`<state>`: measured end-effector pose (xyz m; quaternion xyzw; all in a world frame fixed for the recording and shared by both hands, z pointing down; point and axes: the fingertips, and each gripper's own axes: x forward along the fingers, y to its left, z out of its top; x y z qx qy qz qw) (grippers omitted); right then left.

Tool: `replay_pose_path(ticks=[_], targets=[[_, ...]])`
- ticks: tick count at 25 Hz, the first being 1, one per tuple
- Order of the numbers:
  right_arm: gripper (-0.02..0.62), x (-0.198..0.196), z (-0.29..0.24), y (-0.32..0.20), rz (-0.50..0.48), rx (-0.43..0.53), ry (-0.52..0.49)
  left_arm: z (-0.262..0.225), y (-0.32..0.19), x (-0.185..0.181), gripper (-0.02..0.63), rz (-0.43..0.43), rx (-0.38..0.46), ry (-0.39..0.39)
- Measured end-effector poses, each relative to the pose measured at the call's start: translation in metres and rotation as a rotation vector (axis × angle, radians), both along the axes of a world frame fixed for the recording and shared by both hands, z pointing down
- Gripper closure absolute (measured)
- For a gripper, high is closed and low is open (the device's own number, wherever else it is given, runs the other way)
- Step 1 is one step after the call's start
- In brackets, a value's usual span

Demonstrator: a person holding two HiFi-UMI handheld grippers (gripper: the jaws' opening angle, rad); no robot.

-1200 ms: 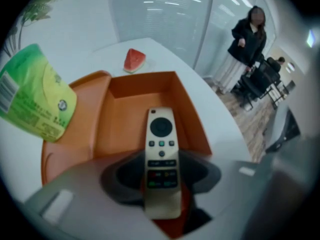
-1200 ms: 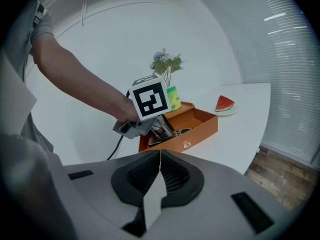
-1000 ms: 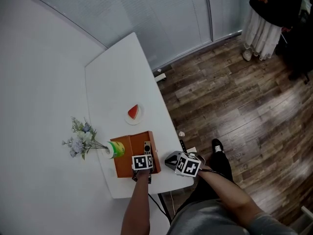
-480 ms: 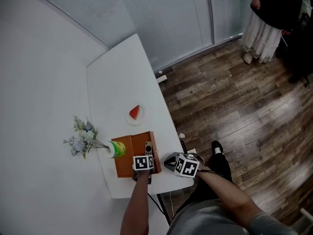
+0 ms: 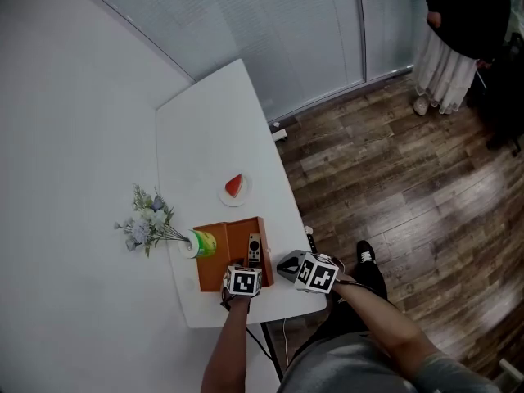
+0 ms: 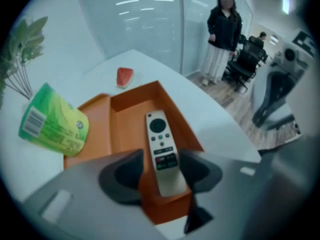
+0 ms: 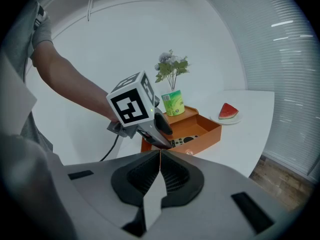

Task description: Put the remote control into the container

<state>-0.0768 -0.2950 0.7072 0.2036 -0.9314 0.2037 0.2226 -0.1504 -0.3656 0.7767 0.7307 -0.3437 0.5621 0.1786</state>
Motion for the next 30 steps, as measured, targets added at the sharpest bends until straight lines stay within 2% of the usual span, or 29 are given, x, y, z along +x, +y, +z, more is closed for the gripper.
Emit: replay_pose_path(ticks=[5, 11, 18, 22, 30], targets=[[0.578, -0.005, -0.007, 0.000, -0.010, 0.005, 0.017, -0.025, 0.013, -0.009, 0.385, 0.003, 0.073, 0.059], [0.578, -0.013, -0.027, 0.002, -0.023, 0.053, 0.018, -0.080, 0.025, -0.014, 0.385, -0.042, 0.218, 0.182], [0.578, -0.017, -0.060, 0.016, -0.083, 0.161, 0.062, -0.155, 0.049, 0.004, 0.398, 0.006, 0.348, 0.442], [0.578, -0.017, -0.075, 0.031, -0.100, 0.213, 0.096, -0.181, 0.068, 0.010, 0.402, 0.037, 0.419, 0.574], [0.578, -0.025, -0.103, 0.056, -0.121, 0.288, 0.111, -0.220, 0.106, 0.000, 0.492, 0.025, 0.543, 0.773]])
